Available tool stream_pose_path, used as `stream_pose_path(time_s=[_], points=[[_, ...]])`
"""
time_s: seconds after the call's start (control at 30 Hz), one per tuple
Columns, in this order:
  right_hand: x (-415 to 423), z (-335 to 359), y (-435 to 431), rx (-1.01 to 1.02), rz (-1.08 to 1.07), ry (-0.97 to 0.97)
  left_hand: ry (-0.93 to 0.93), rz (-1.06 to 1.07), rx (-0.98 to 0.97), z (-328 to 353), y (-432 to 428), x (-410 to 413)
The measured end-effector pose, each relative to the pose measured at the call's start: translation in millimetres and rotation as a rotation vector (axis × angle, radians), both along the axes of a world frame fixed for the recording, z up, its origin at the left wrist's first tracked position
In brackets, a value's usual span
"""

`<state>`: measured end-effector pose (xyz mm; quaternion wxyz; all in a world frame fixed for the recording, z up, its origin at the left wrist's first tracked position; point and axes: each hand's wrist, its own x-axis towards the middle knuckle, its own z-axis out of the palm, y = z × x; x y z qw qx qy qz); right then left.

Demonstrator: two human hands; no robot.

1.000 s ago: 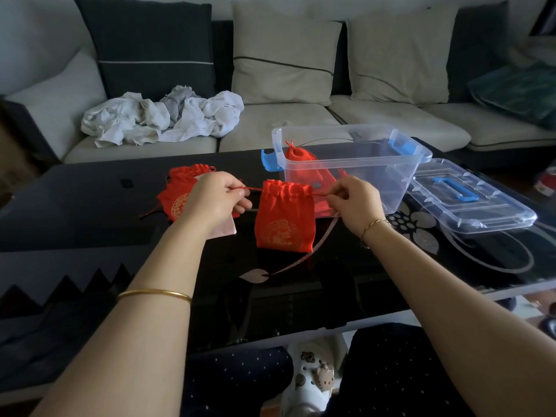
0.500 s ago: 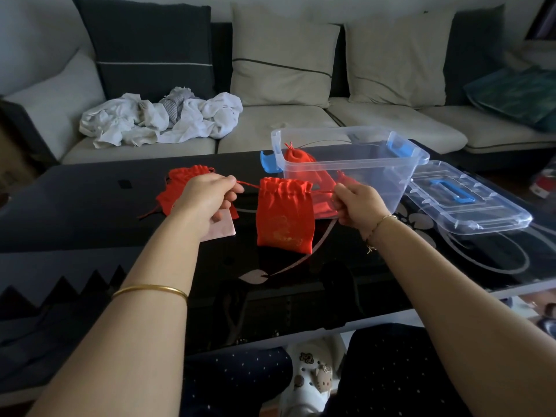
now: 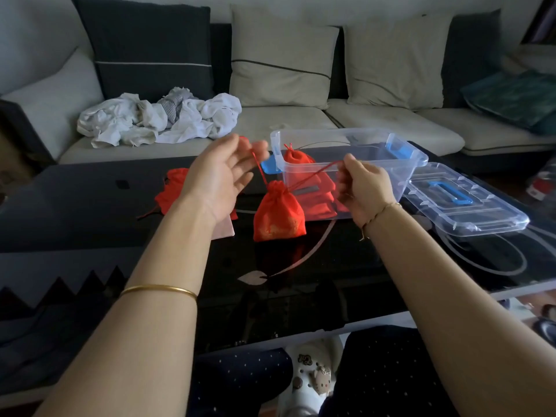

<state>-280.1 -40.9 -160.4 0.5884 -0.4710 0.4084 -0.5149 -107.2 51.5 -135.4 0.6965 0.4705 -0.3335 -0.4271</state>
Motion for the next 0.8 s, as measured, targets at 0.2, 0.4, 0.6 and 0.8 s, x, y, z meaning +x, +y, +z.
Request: stream_pose_path(time_s=[0.2, 0.4, 0.6, 0.8], points=[[25, 26, 23, -0.449, 0.061, 0.269, -0.336, -0.103, 0.079, 0, -3, -21], [39, 33, 31, -0.558, 0.102, 0.390, -0.612, -0.064, 0.101, -3, -6, -20], [37, 19, 22, -0.312, 0.198, 0.436, -0.518, -0.047, 0.095, -6, -6, -19], [38, 13, 25, -0.270, 0.305, 0.377, -0.466, -0.053, 0.076, -8, -8, -20]])
